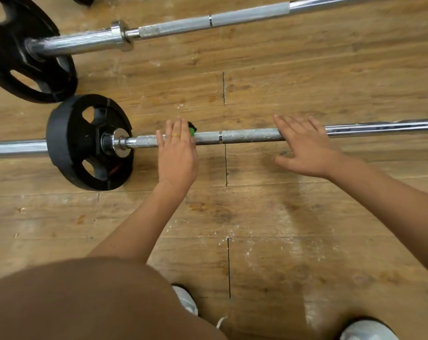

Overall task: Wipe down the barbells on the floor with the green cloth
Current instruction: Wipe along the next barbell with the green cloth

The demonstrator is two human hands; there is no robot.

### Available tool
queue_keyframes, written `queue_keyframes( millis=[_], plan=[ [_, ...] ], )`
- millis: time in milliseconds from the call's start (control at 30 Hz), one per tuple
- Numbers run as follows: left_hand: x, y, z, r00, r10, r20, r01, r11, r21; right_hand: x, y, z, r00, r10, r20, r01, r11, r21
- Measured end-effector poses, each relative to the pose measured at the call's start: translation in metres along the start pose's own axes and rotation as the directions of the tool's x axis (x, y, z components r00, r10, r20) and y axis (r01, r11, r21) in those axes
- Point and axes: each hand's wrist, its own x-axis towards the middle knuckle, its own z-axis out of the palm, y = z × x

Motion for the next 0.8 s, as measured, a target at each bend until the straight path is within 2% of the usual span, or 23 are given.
queue_keyframes(
  millis=[67, 133, 233, 300, 467, 633, 800],
  plan=[
    [-0.003, 0.014, 0.005, 0.993, 0.115, 0.016, -0.115, 0.993, -0.024, 0.000, 0.001, 0.001, 1.000, 0.002, -0.004, -0.002, 1.000, 0.008],
    [-0.001, 0.010, 0.003, 0.990, 0.140, 0.010, -0.140, 0.990, -0.032, -0.001, 0.003, 0.003, 1.000, -0.005, -0.011, 0.005, 1.000, 0.005],
    [0.008, -0.014, -0.003, 0.999, -0.039, -0.014, 0.037, 0.994, -0.104, -0.003, 0.002, 0.006, 1.000, -0.006, -0.029, 0.006, 1.000, 0.001],
    [0.008, -0.013, -0.007, 0.998, -0.064, -0.015, 0.063, 0.993, -0.095, -0.004, 0.001, 0.007, 0.999, -0.008, -0.040, 0.008, 1.000, 0.004],
    [-0.009, 0.004, -0.001, 0.993, 0.120, 0.004, -0.120, 0.990, -0.075, -0.011, -0.002, 0.008, 0.999, 0.000, -0.047, 0.000, 1.000, -0.001],
    [-0.003, -0.023, -0.011, 0.997, -0.076, -0.003, 0.074, 0.979, -0.191, -0.019, -0.007, 0.009, 0.999, 0.000, -0.054, 0.000, 1.000, 0.003],
    [-0.021, 0.006, -0.006, 0.995, 0.096, 0.017, -0.091, 0.977, -0.194, -0.027, -0.015, 0.009, 0.998, 0.026, -0.062, -0.026, 1.000, 0.011]
  ],
)
